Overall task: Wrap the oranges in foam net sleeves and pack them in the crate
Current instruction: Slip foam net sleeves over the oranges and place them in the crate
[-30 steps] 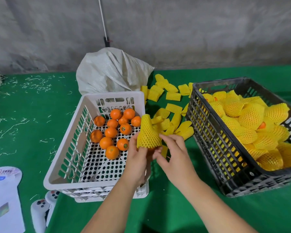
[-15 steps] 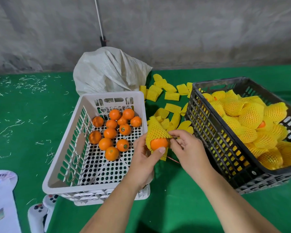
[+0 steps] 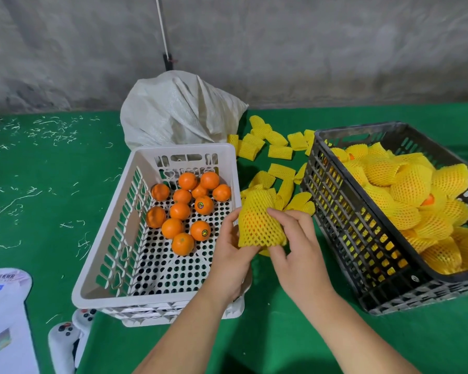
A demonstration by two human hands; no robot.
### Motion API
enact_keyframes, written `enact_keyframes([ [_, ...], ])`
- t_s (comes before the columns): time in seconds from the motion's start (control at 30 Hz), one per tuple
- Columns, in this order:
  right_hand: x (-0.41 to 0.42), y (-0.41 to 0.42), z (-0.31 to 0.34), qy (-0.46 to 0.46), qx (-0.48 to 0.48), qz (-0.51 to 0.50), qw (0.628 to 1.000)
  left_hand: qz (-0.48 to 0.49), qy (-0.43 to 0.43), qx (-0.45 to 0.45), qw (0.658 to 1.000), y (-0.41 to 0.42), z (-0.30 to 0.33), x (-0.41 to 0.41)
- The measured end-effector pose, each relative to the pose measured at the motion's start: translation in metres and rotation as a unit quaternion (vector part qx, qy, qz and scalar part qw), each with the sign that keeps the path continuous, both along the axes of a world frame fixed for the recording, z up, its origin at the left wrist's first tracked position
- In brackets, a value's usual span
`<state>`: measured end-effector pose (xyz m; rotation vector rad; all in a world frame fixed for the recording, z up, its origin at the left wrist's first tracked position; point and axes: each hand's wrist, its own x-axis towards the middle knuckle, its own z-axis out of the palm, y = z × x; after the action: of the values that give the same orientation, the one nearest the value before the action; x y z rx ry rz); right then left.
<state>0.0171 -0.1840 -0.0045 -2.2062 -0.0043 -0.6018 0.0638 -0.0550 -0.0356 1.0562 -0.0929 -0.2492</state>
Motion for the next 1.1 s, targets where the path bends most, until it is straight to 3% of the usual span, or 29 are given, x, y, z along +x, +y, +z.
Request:
enact_keyframes([
  [0.07, -0.003, -0.001, -0.003, -0.036, -0.017, -0.007, 0.999, 0.019, 0.001, -0.002, 1.000, -0.003, 0.000, 0.000],
  [0.13, -0.008, 0.002, -0.007, -0.012, 0.011, 0.032, 0.999, 0.042, 0.007, -0.012, 0.999, -0.003, -0.002, 0.001],
  [0.2, -0.011, 0.005, -0.007, 0.053, 0.123, 0.058, 0.989, 0.056, 0.002, 0.006, 0.998, -0.001, -0.004, 0.003],
  [0.27, -0.006, 0.008, -0.003, 0.115, 0.285, 0.037, 0.951, 0.047, -0.025, 0.052, 0.997, 0.000, -0.006, 0.004],
  [0.33, 0.003, 0.012, 0.002, 0.158, 0.374, 0.042, 0.913, 0.010, -0.083, 0.135, 0.987, -0.002, -0.008, 0.000],
  [0.4, 0.006, 0.018, 0.002, 0.164, 0.381, 0.037, 0.909, -0.021, -0.133, 0.210, 0.968, -0.004, -0.011, -0.003],
  [0.53, 0.005, 0.014, 0.000, 0.153, 0.375, 0.025, 0.914, -0.045, -0.155, 0.252, 0.954, -0.003, -0.014, -0.002],
  [0.67, 0.026, -0.031, 0.018, 0.110, 0.310, -0.029, 0.944, -0.020, -0.172, 0.277, 0.945, -0.006, -0.015, -0.005],
  [0.77, 0.063, -0.096, 0.043, 0.048, 0.254, -0.141, 0.956, 0.023, -0.120, 0.247, 0.961, -0.004, -0.011, -0.003],
  [0.87, 0.109, -0.158, 0.063, 0.048, 0.131, -0.248, 0.959, 0.040, -0.078, 0.228, 0.970, -0.004, -0.003, -0.001],
  [0.97, 0.149, -0.202, 0.061, 0.158, -0.028, -0.263, 0.951, 0.054, -0.049, 0.203, 0.976, -0.009, 0.000, 0.000],
  [1.1, 0.157, -0.218, 0.018, 0.386, -0.177, -0.131, 0.896, 0.055, -0.041, 0.195, 0.978, -0.010, 0.001, -0.002],
])
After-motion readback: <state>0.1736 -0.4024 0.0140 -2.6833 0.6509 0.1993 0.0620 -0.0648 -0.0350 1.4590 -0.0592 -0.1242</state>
